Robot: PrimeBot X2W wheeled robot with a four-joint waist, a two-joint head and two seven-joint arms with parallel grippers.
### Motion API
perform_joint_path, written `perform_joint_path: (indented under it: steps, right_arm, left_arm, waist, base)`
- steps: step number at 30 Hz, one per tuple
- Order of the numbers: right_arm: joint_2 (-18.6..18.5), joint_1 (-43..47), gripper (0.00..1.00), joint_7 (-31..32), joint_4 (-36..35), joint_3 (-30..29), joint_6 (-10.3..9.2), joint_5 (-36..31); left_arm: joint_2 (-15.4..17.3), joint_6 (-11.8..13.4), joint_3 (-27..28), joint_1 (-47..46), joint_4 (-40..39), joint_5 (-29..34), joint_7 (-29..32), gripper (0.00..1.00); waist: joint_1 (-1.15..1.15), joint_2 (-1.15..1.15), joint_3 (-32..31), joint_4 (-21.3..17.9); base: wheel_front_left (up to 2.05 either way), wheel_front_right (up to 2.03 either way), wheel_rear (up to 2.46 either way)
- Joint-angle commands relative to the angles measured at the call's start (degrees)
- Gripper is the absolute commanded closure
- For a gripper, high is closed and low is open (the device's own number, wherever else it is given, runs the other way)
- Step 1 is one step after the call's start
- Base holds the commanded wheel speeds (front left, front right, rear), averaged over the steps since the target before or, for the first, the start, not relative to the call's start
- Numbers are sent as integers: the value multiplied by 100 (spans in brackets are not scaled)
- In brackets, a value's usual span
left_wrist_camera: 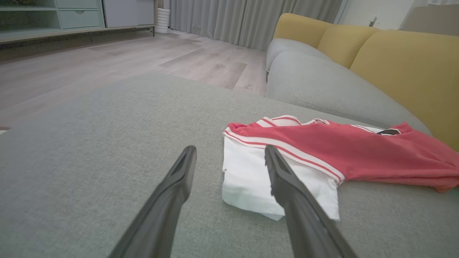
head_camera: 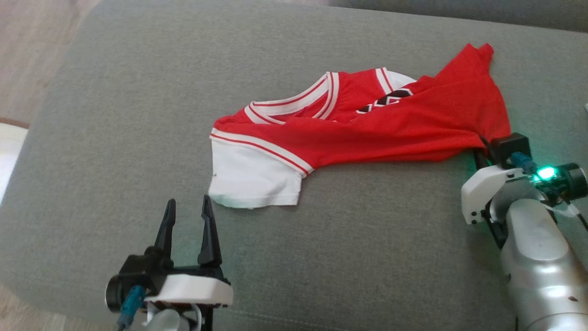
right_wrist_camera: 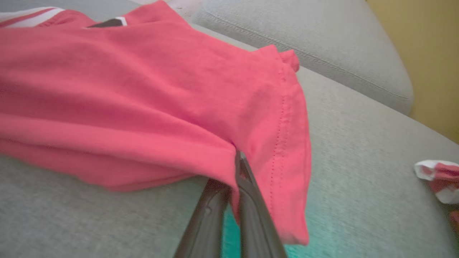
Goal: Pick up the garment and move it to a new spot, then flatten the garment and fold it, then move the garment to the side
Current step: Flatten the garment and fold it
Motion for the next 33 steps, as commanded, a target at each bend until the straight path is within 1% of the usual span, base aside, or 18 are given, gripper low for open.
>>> perform_joint_path:
  steps: [1, 3, 4, 5, 6, 7, 12, 15, 18, 19, 20, 27, 33]
  right_arm:
    - [-3, -98, 100, -95, -201, 37, 20, -41]
    - [39, -46, 100, -164, -240, -77, 20, -61]
    - [69, -19, 92, -213, -261, -123, 20, -65]
    - [100, 9, 64, -259, -274, -159, 20, -66]
    - [134, 37, 21, -318, -284, -180, 20, -53]
    - [166, 64, 0, -383, -296, -189, 20, -42]
    - [288, 239, 0, -631, -397, -225, 20, 95]
    - [324, 403, 0, -749, -529, -199, 20, 268]
    - [333, 614, 0, -829, -686, 7, 20, 674]
    - [333, 614, 0, -829, -686, 7, 20, 674]
    - [334, 689, 0, -846, -760, 104, 20, 821]
    - [335, 1176, 0, -886, -1551, 680, 20, 1597]
    - [336, 1466, 0, -726, -2271, 998, 20, 1932]
  left_arm:
    - [35, -21, 249, -242, -127, 35, -54, 0]
    - [40, -40, 259, -264, -96, 45, -54, 0]
    - [40, -51, 256, -274, -80, 47, -54, 0]
    - [41, -61, 254, -282, -63, 45, -54, 0]
    - [45, -81, 245, -289, -44, 40, -54, 0]
    - [52, -97, 241, -293, -22, 30, -54, 0]
    - [109, -120, 246, -280, 71, -13, -15, 0]
    - [149, -188, 211, -237, 130, -75, 89, 0]
    - [168, -299, 151, -152, 215, -195, 267, 0]
    - [168, -299, 151, -152, 215, -195, 267, 0]
    - [181, -323, 138, -121, 256, -231, 331, 0]
    - [239, -425, 169, -159, 781, -411, 509, 0]
    - [214, -563, 219, -515, 1367, -533, 506, 0]
  waist:
    - [0, 0, 45, -96]
    - [0, 0, 54, -165]
    - [0, 0, 54, -193]
    - [0, 0, 51, -218]
    - [0, 0, 46, -238]
    - [0, 0, 35, -262]
    - [0, 0, -64, -363]
    - [0, 0, -161, -430]
    - [0, 0, -253, -483]
    - [0, 0, -253, -483]
    - [0, 0, -275, -503]
    - [0, 0, -262, -721]
    - [0, 0, -139, -946]
  base:
    - [0, 0, 0]
    - [0, 0, 0]
    - [0, 0, 0]
    - [0, 0, 0]
    - [0, 0, 0]
    - [0, 0, 0]
    - [0, 0, 0]
    - [0, 0, 0]
    - [0, 0, 0]
    - [0, 0, 0]
    - [0, 0, 0]
    - [0, 0, 0]
    - [0, 0, 0]
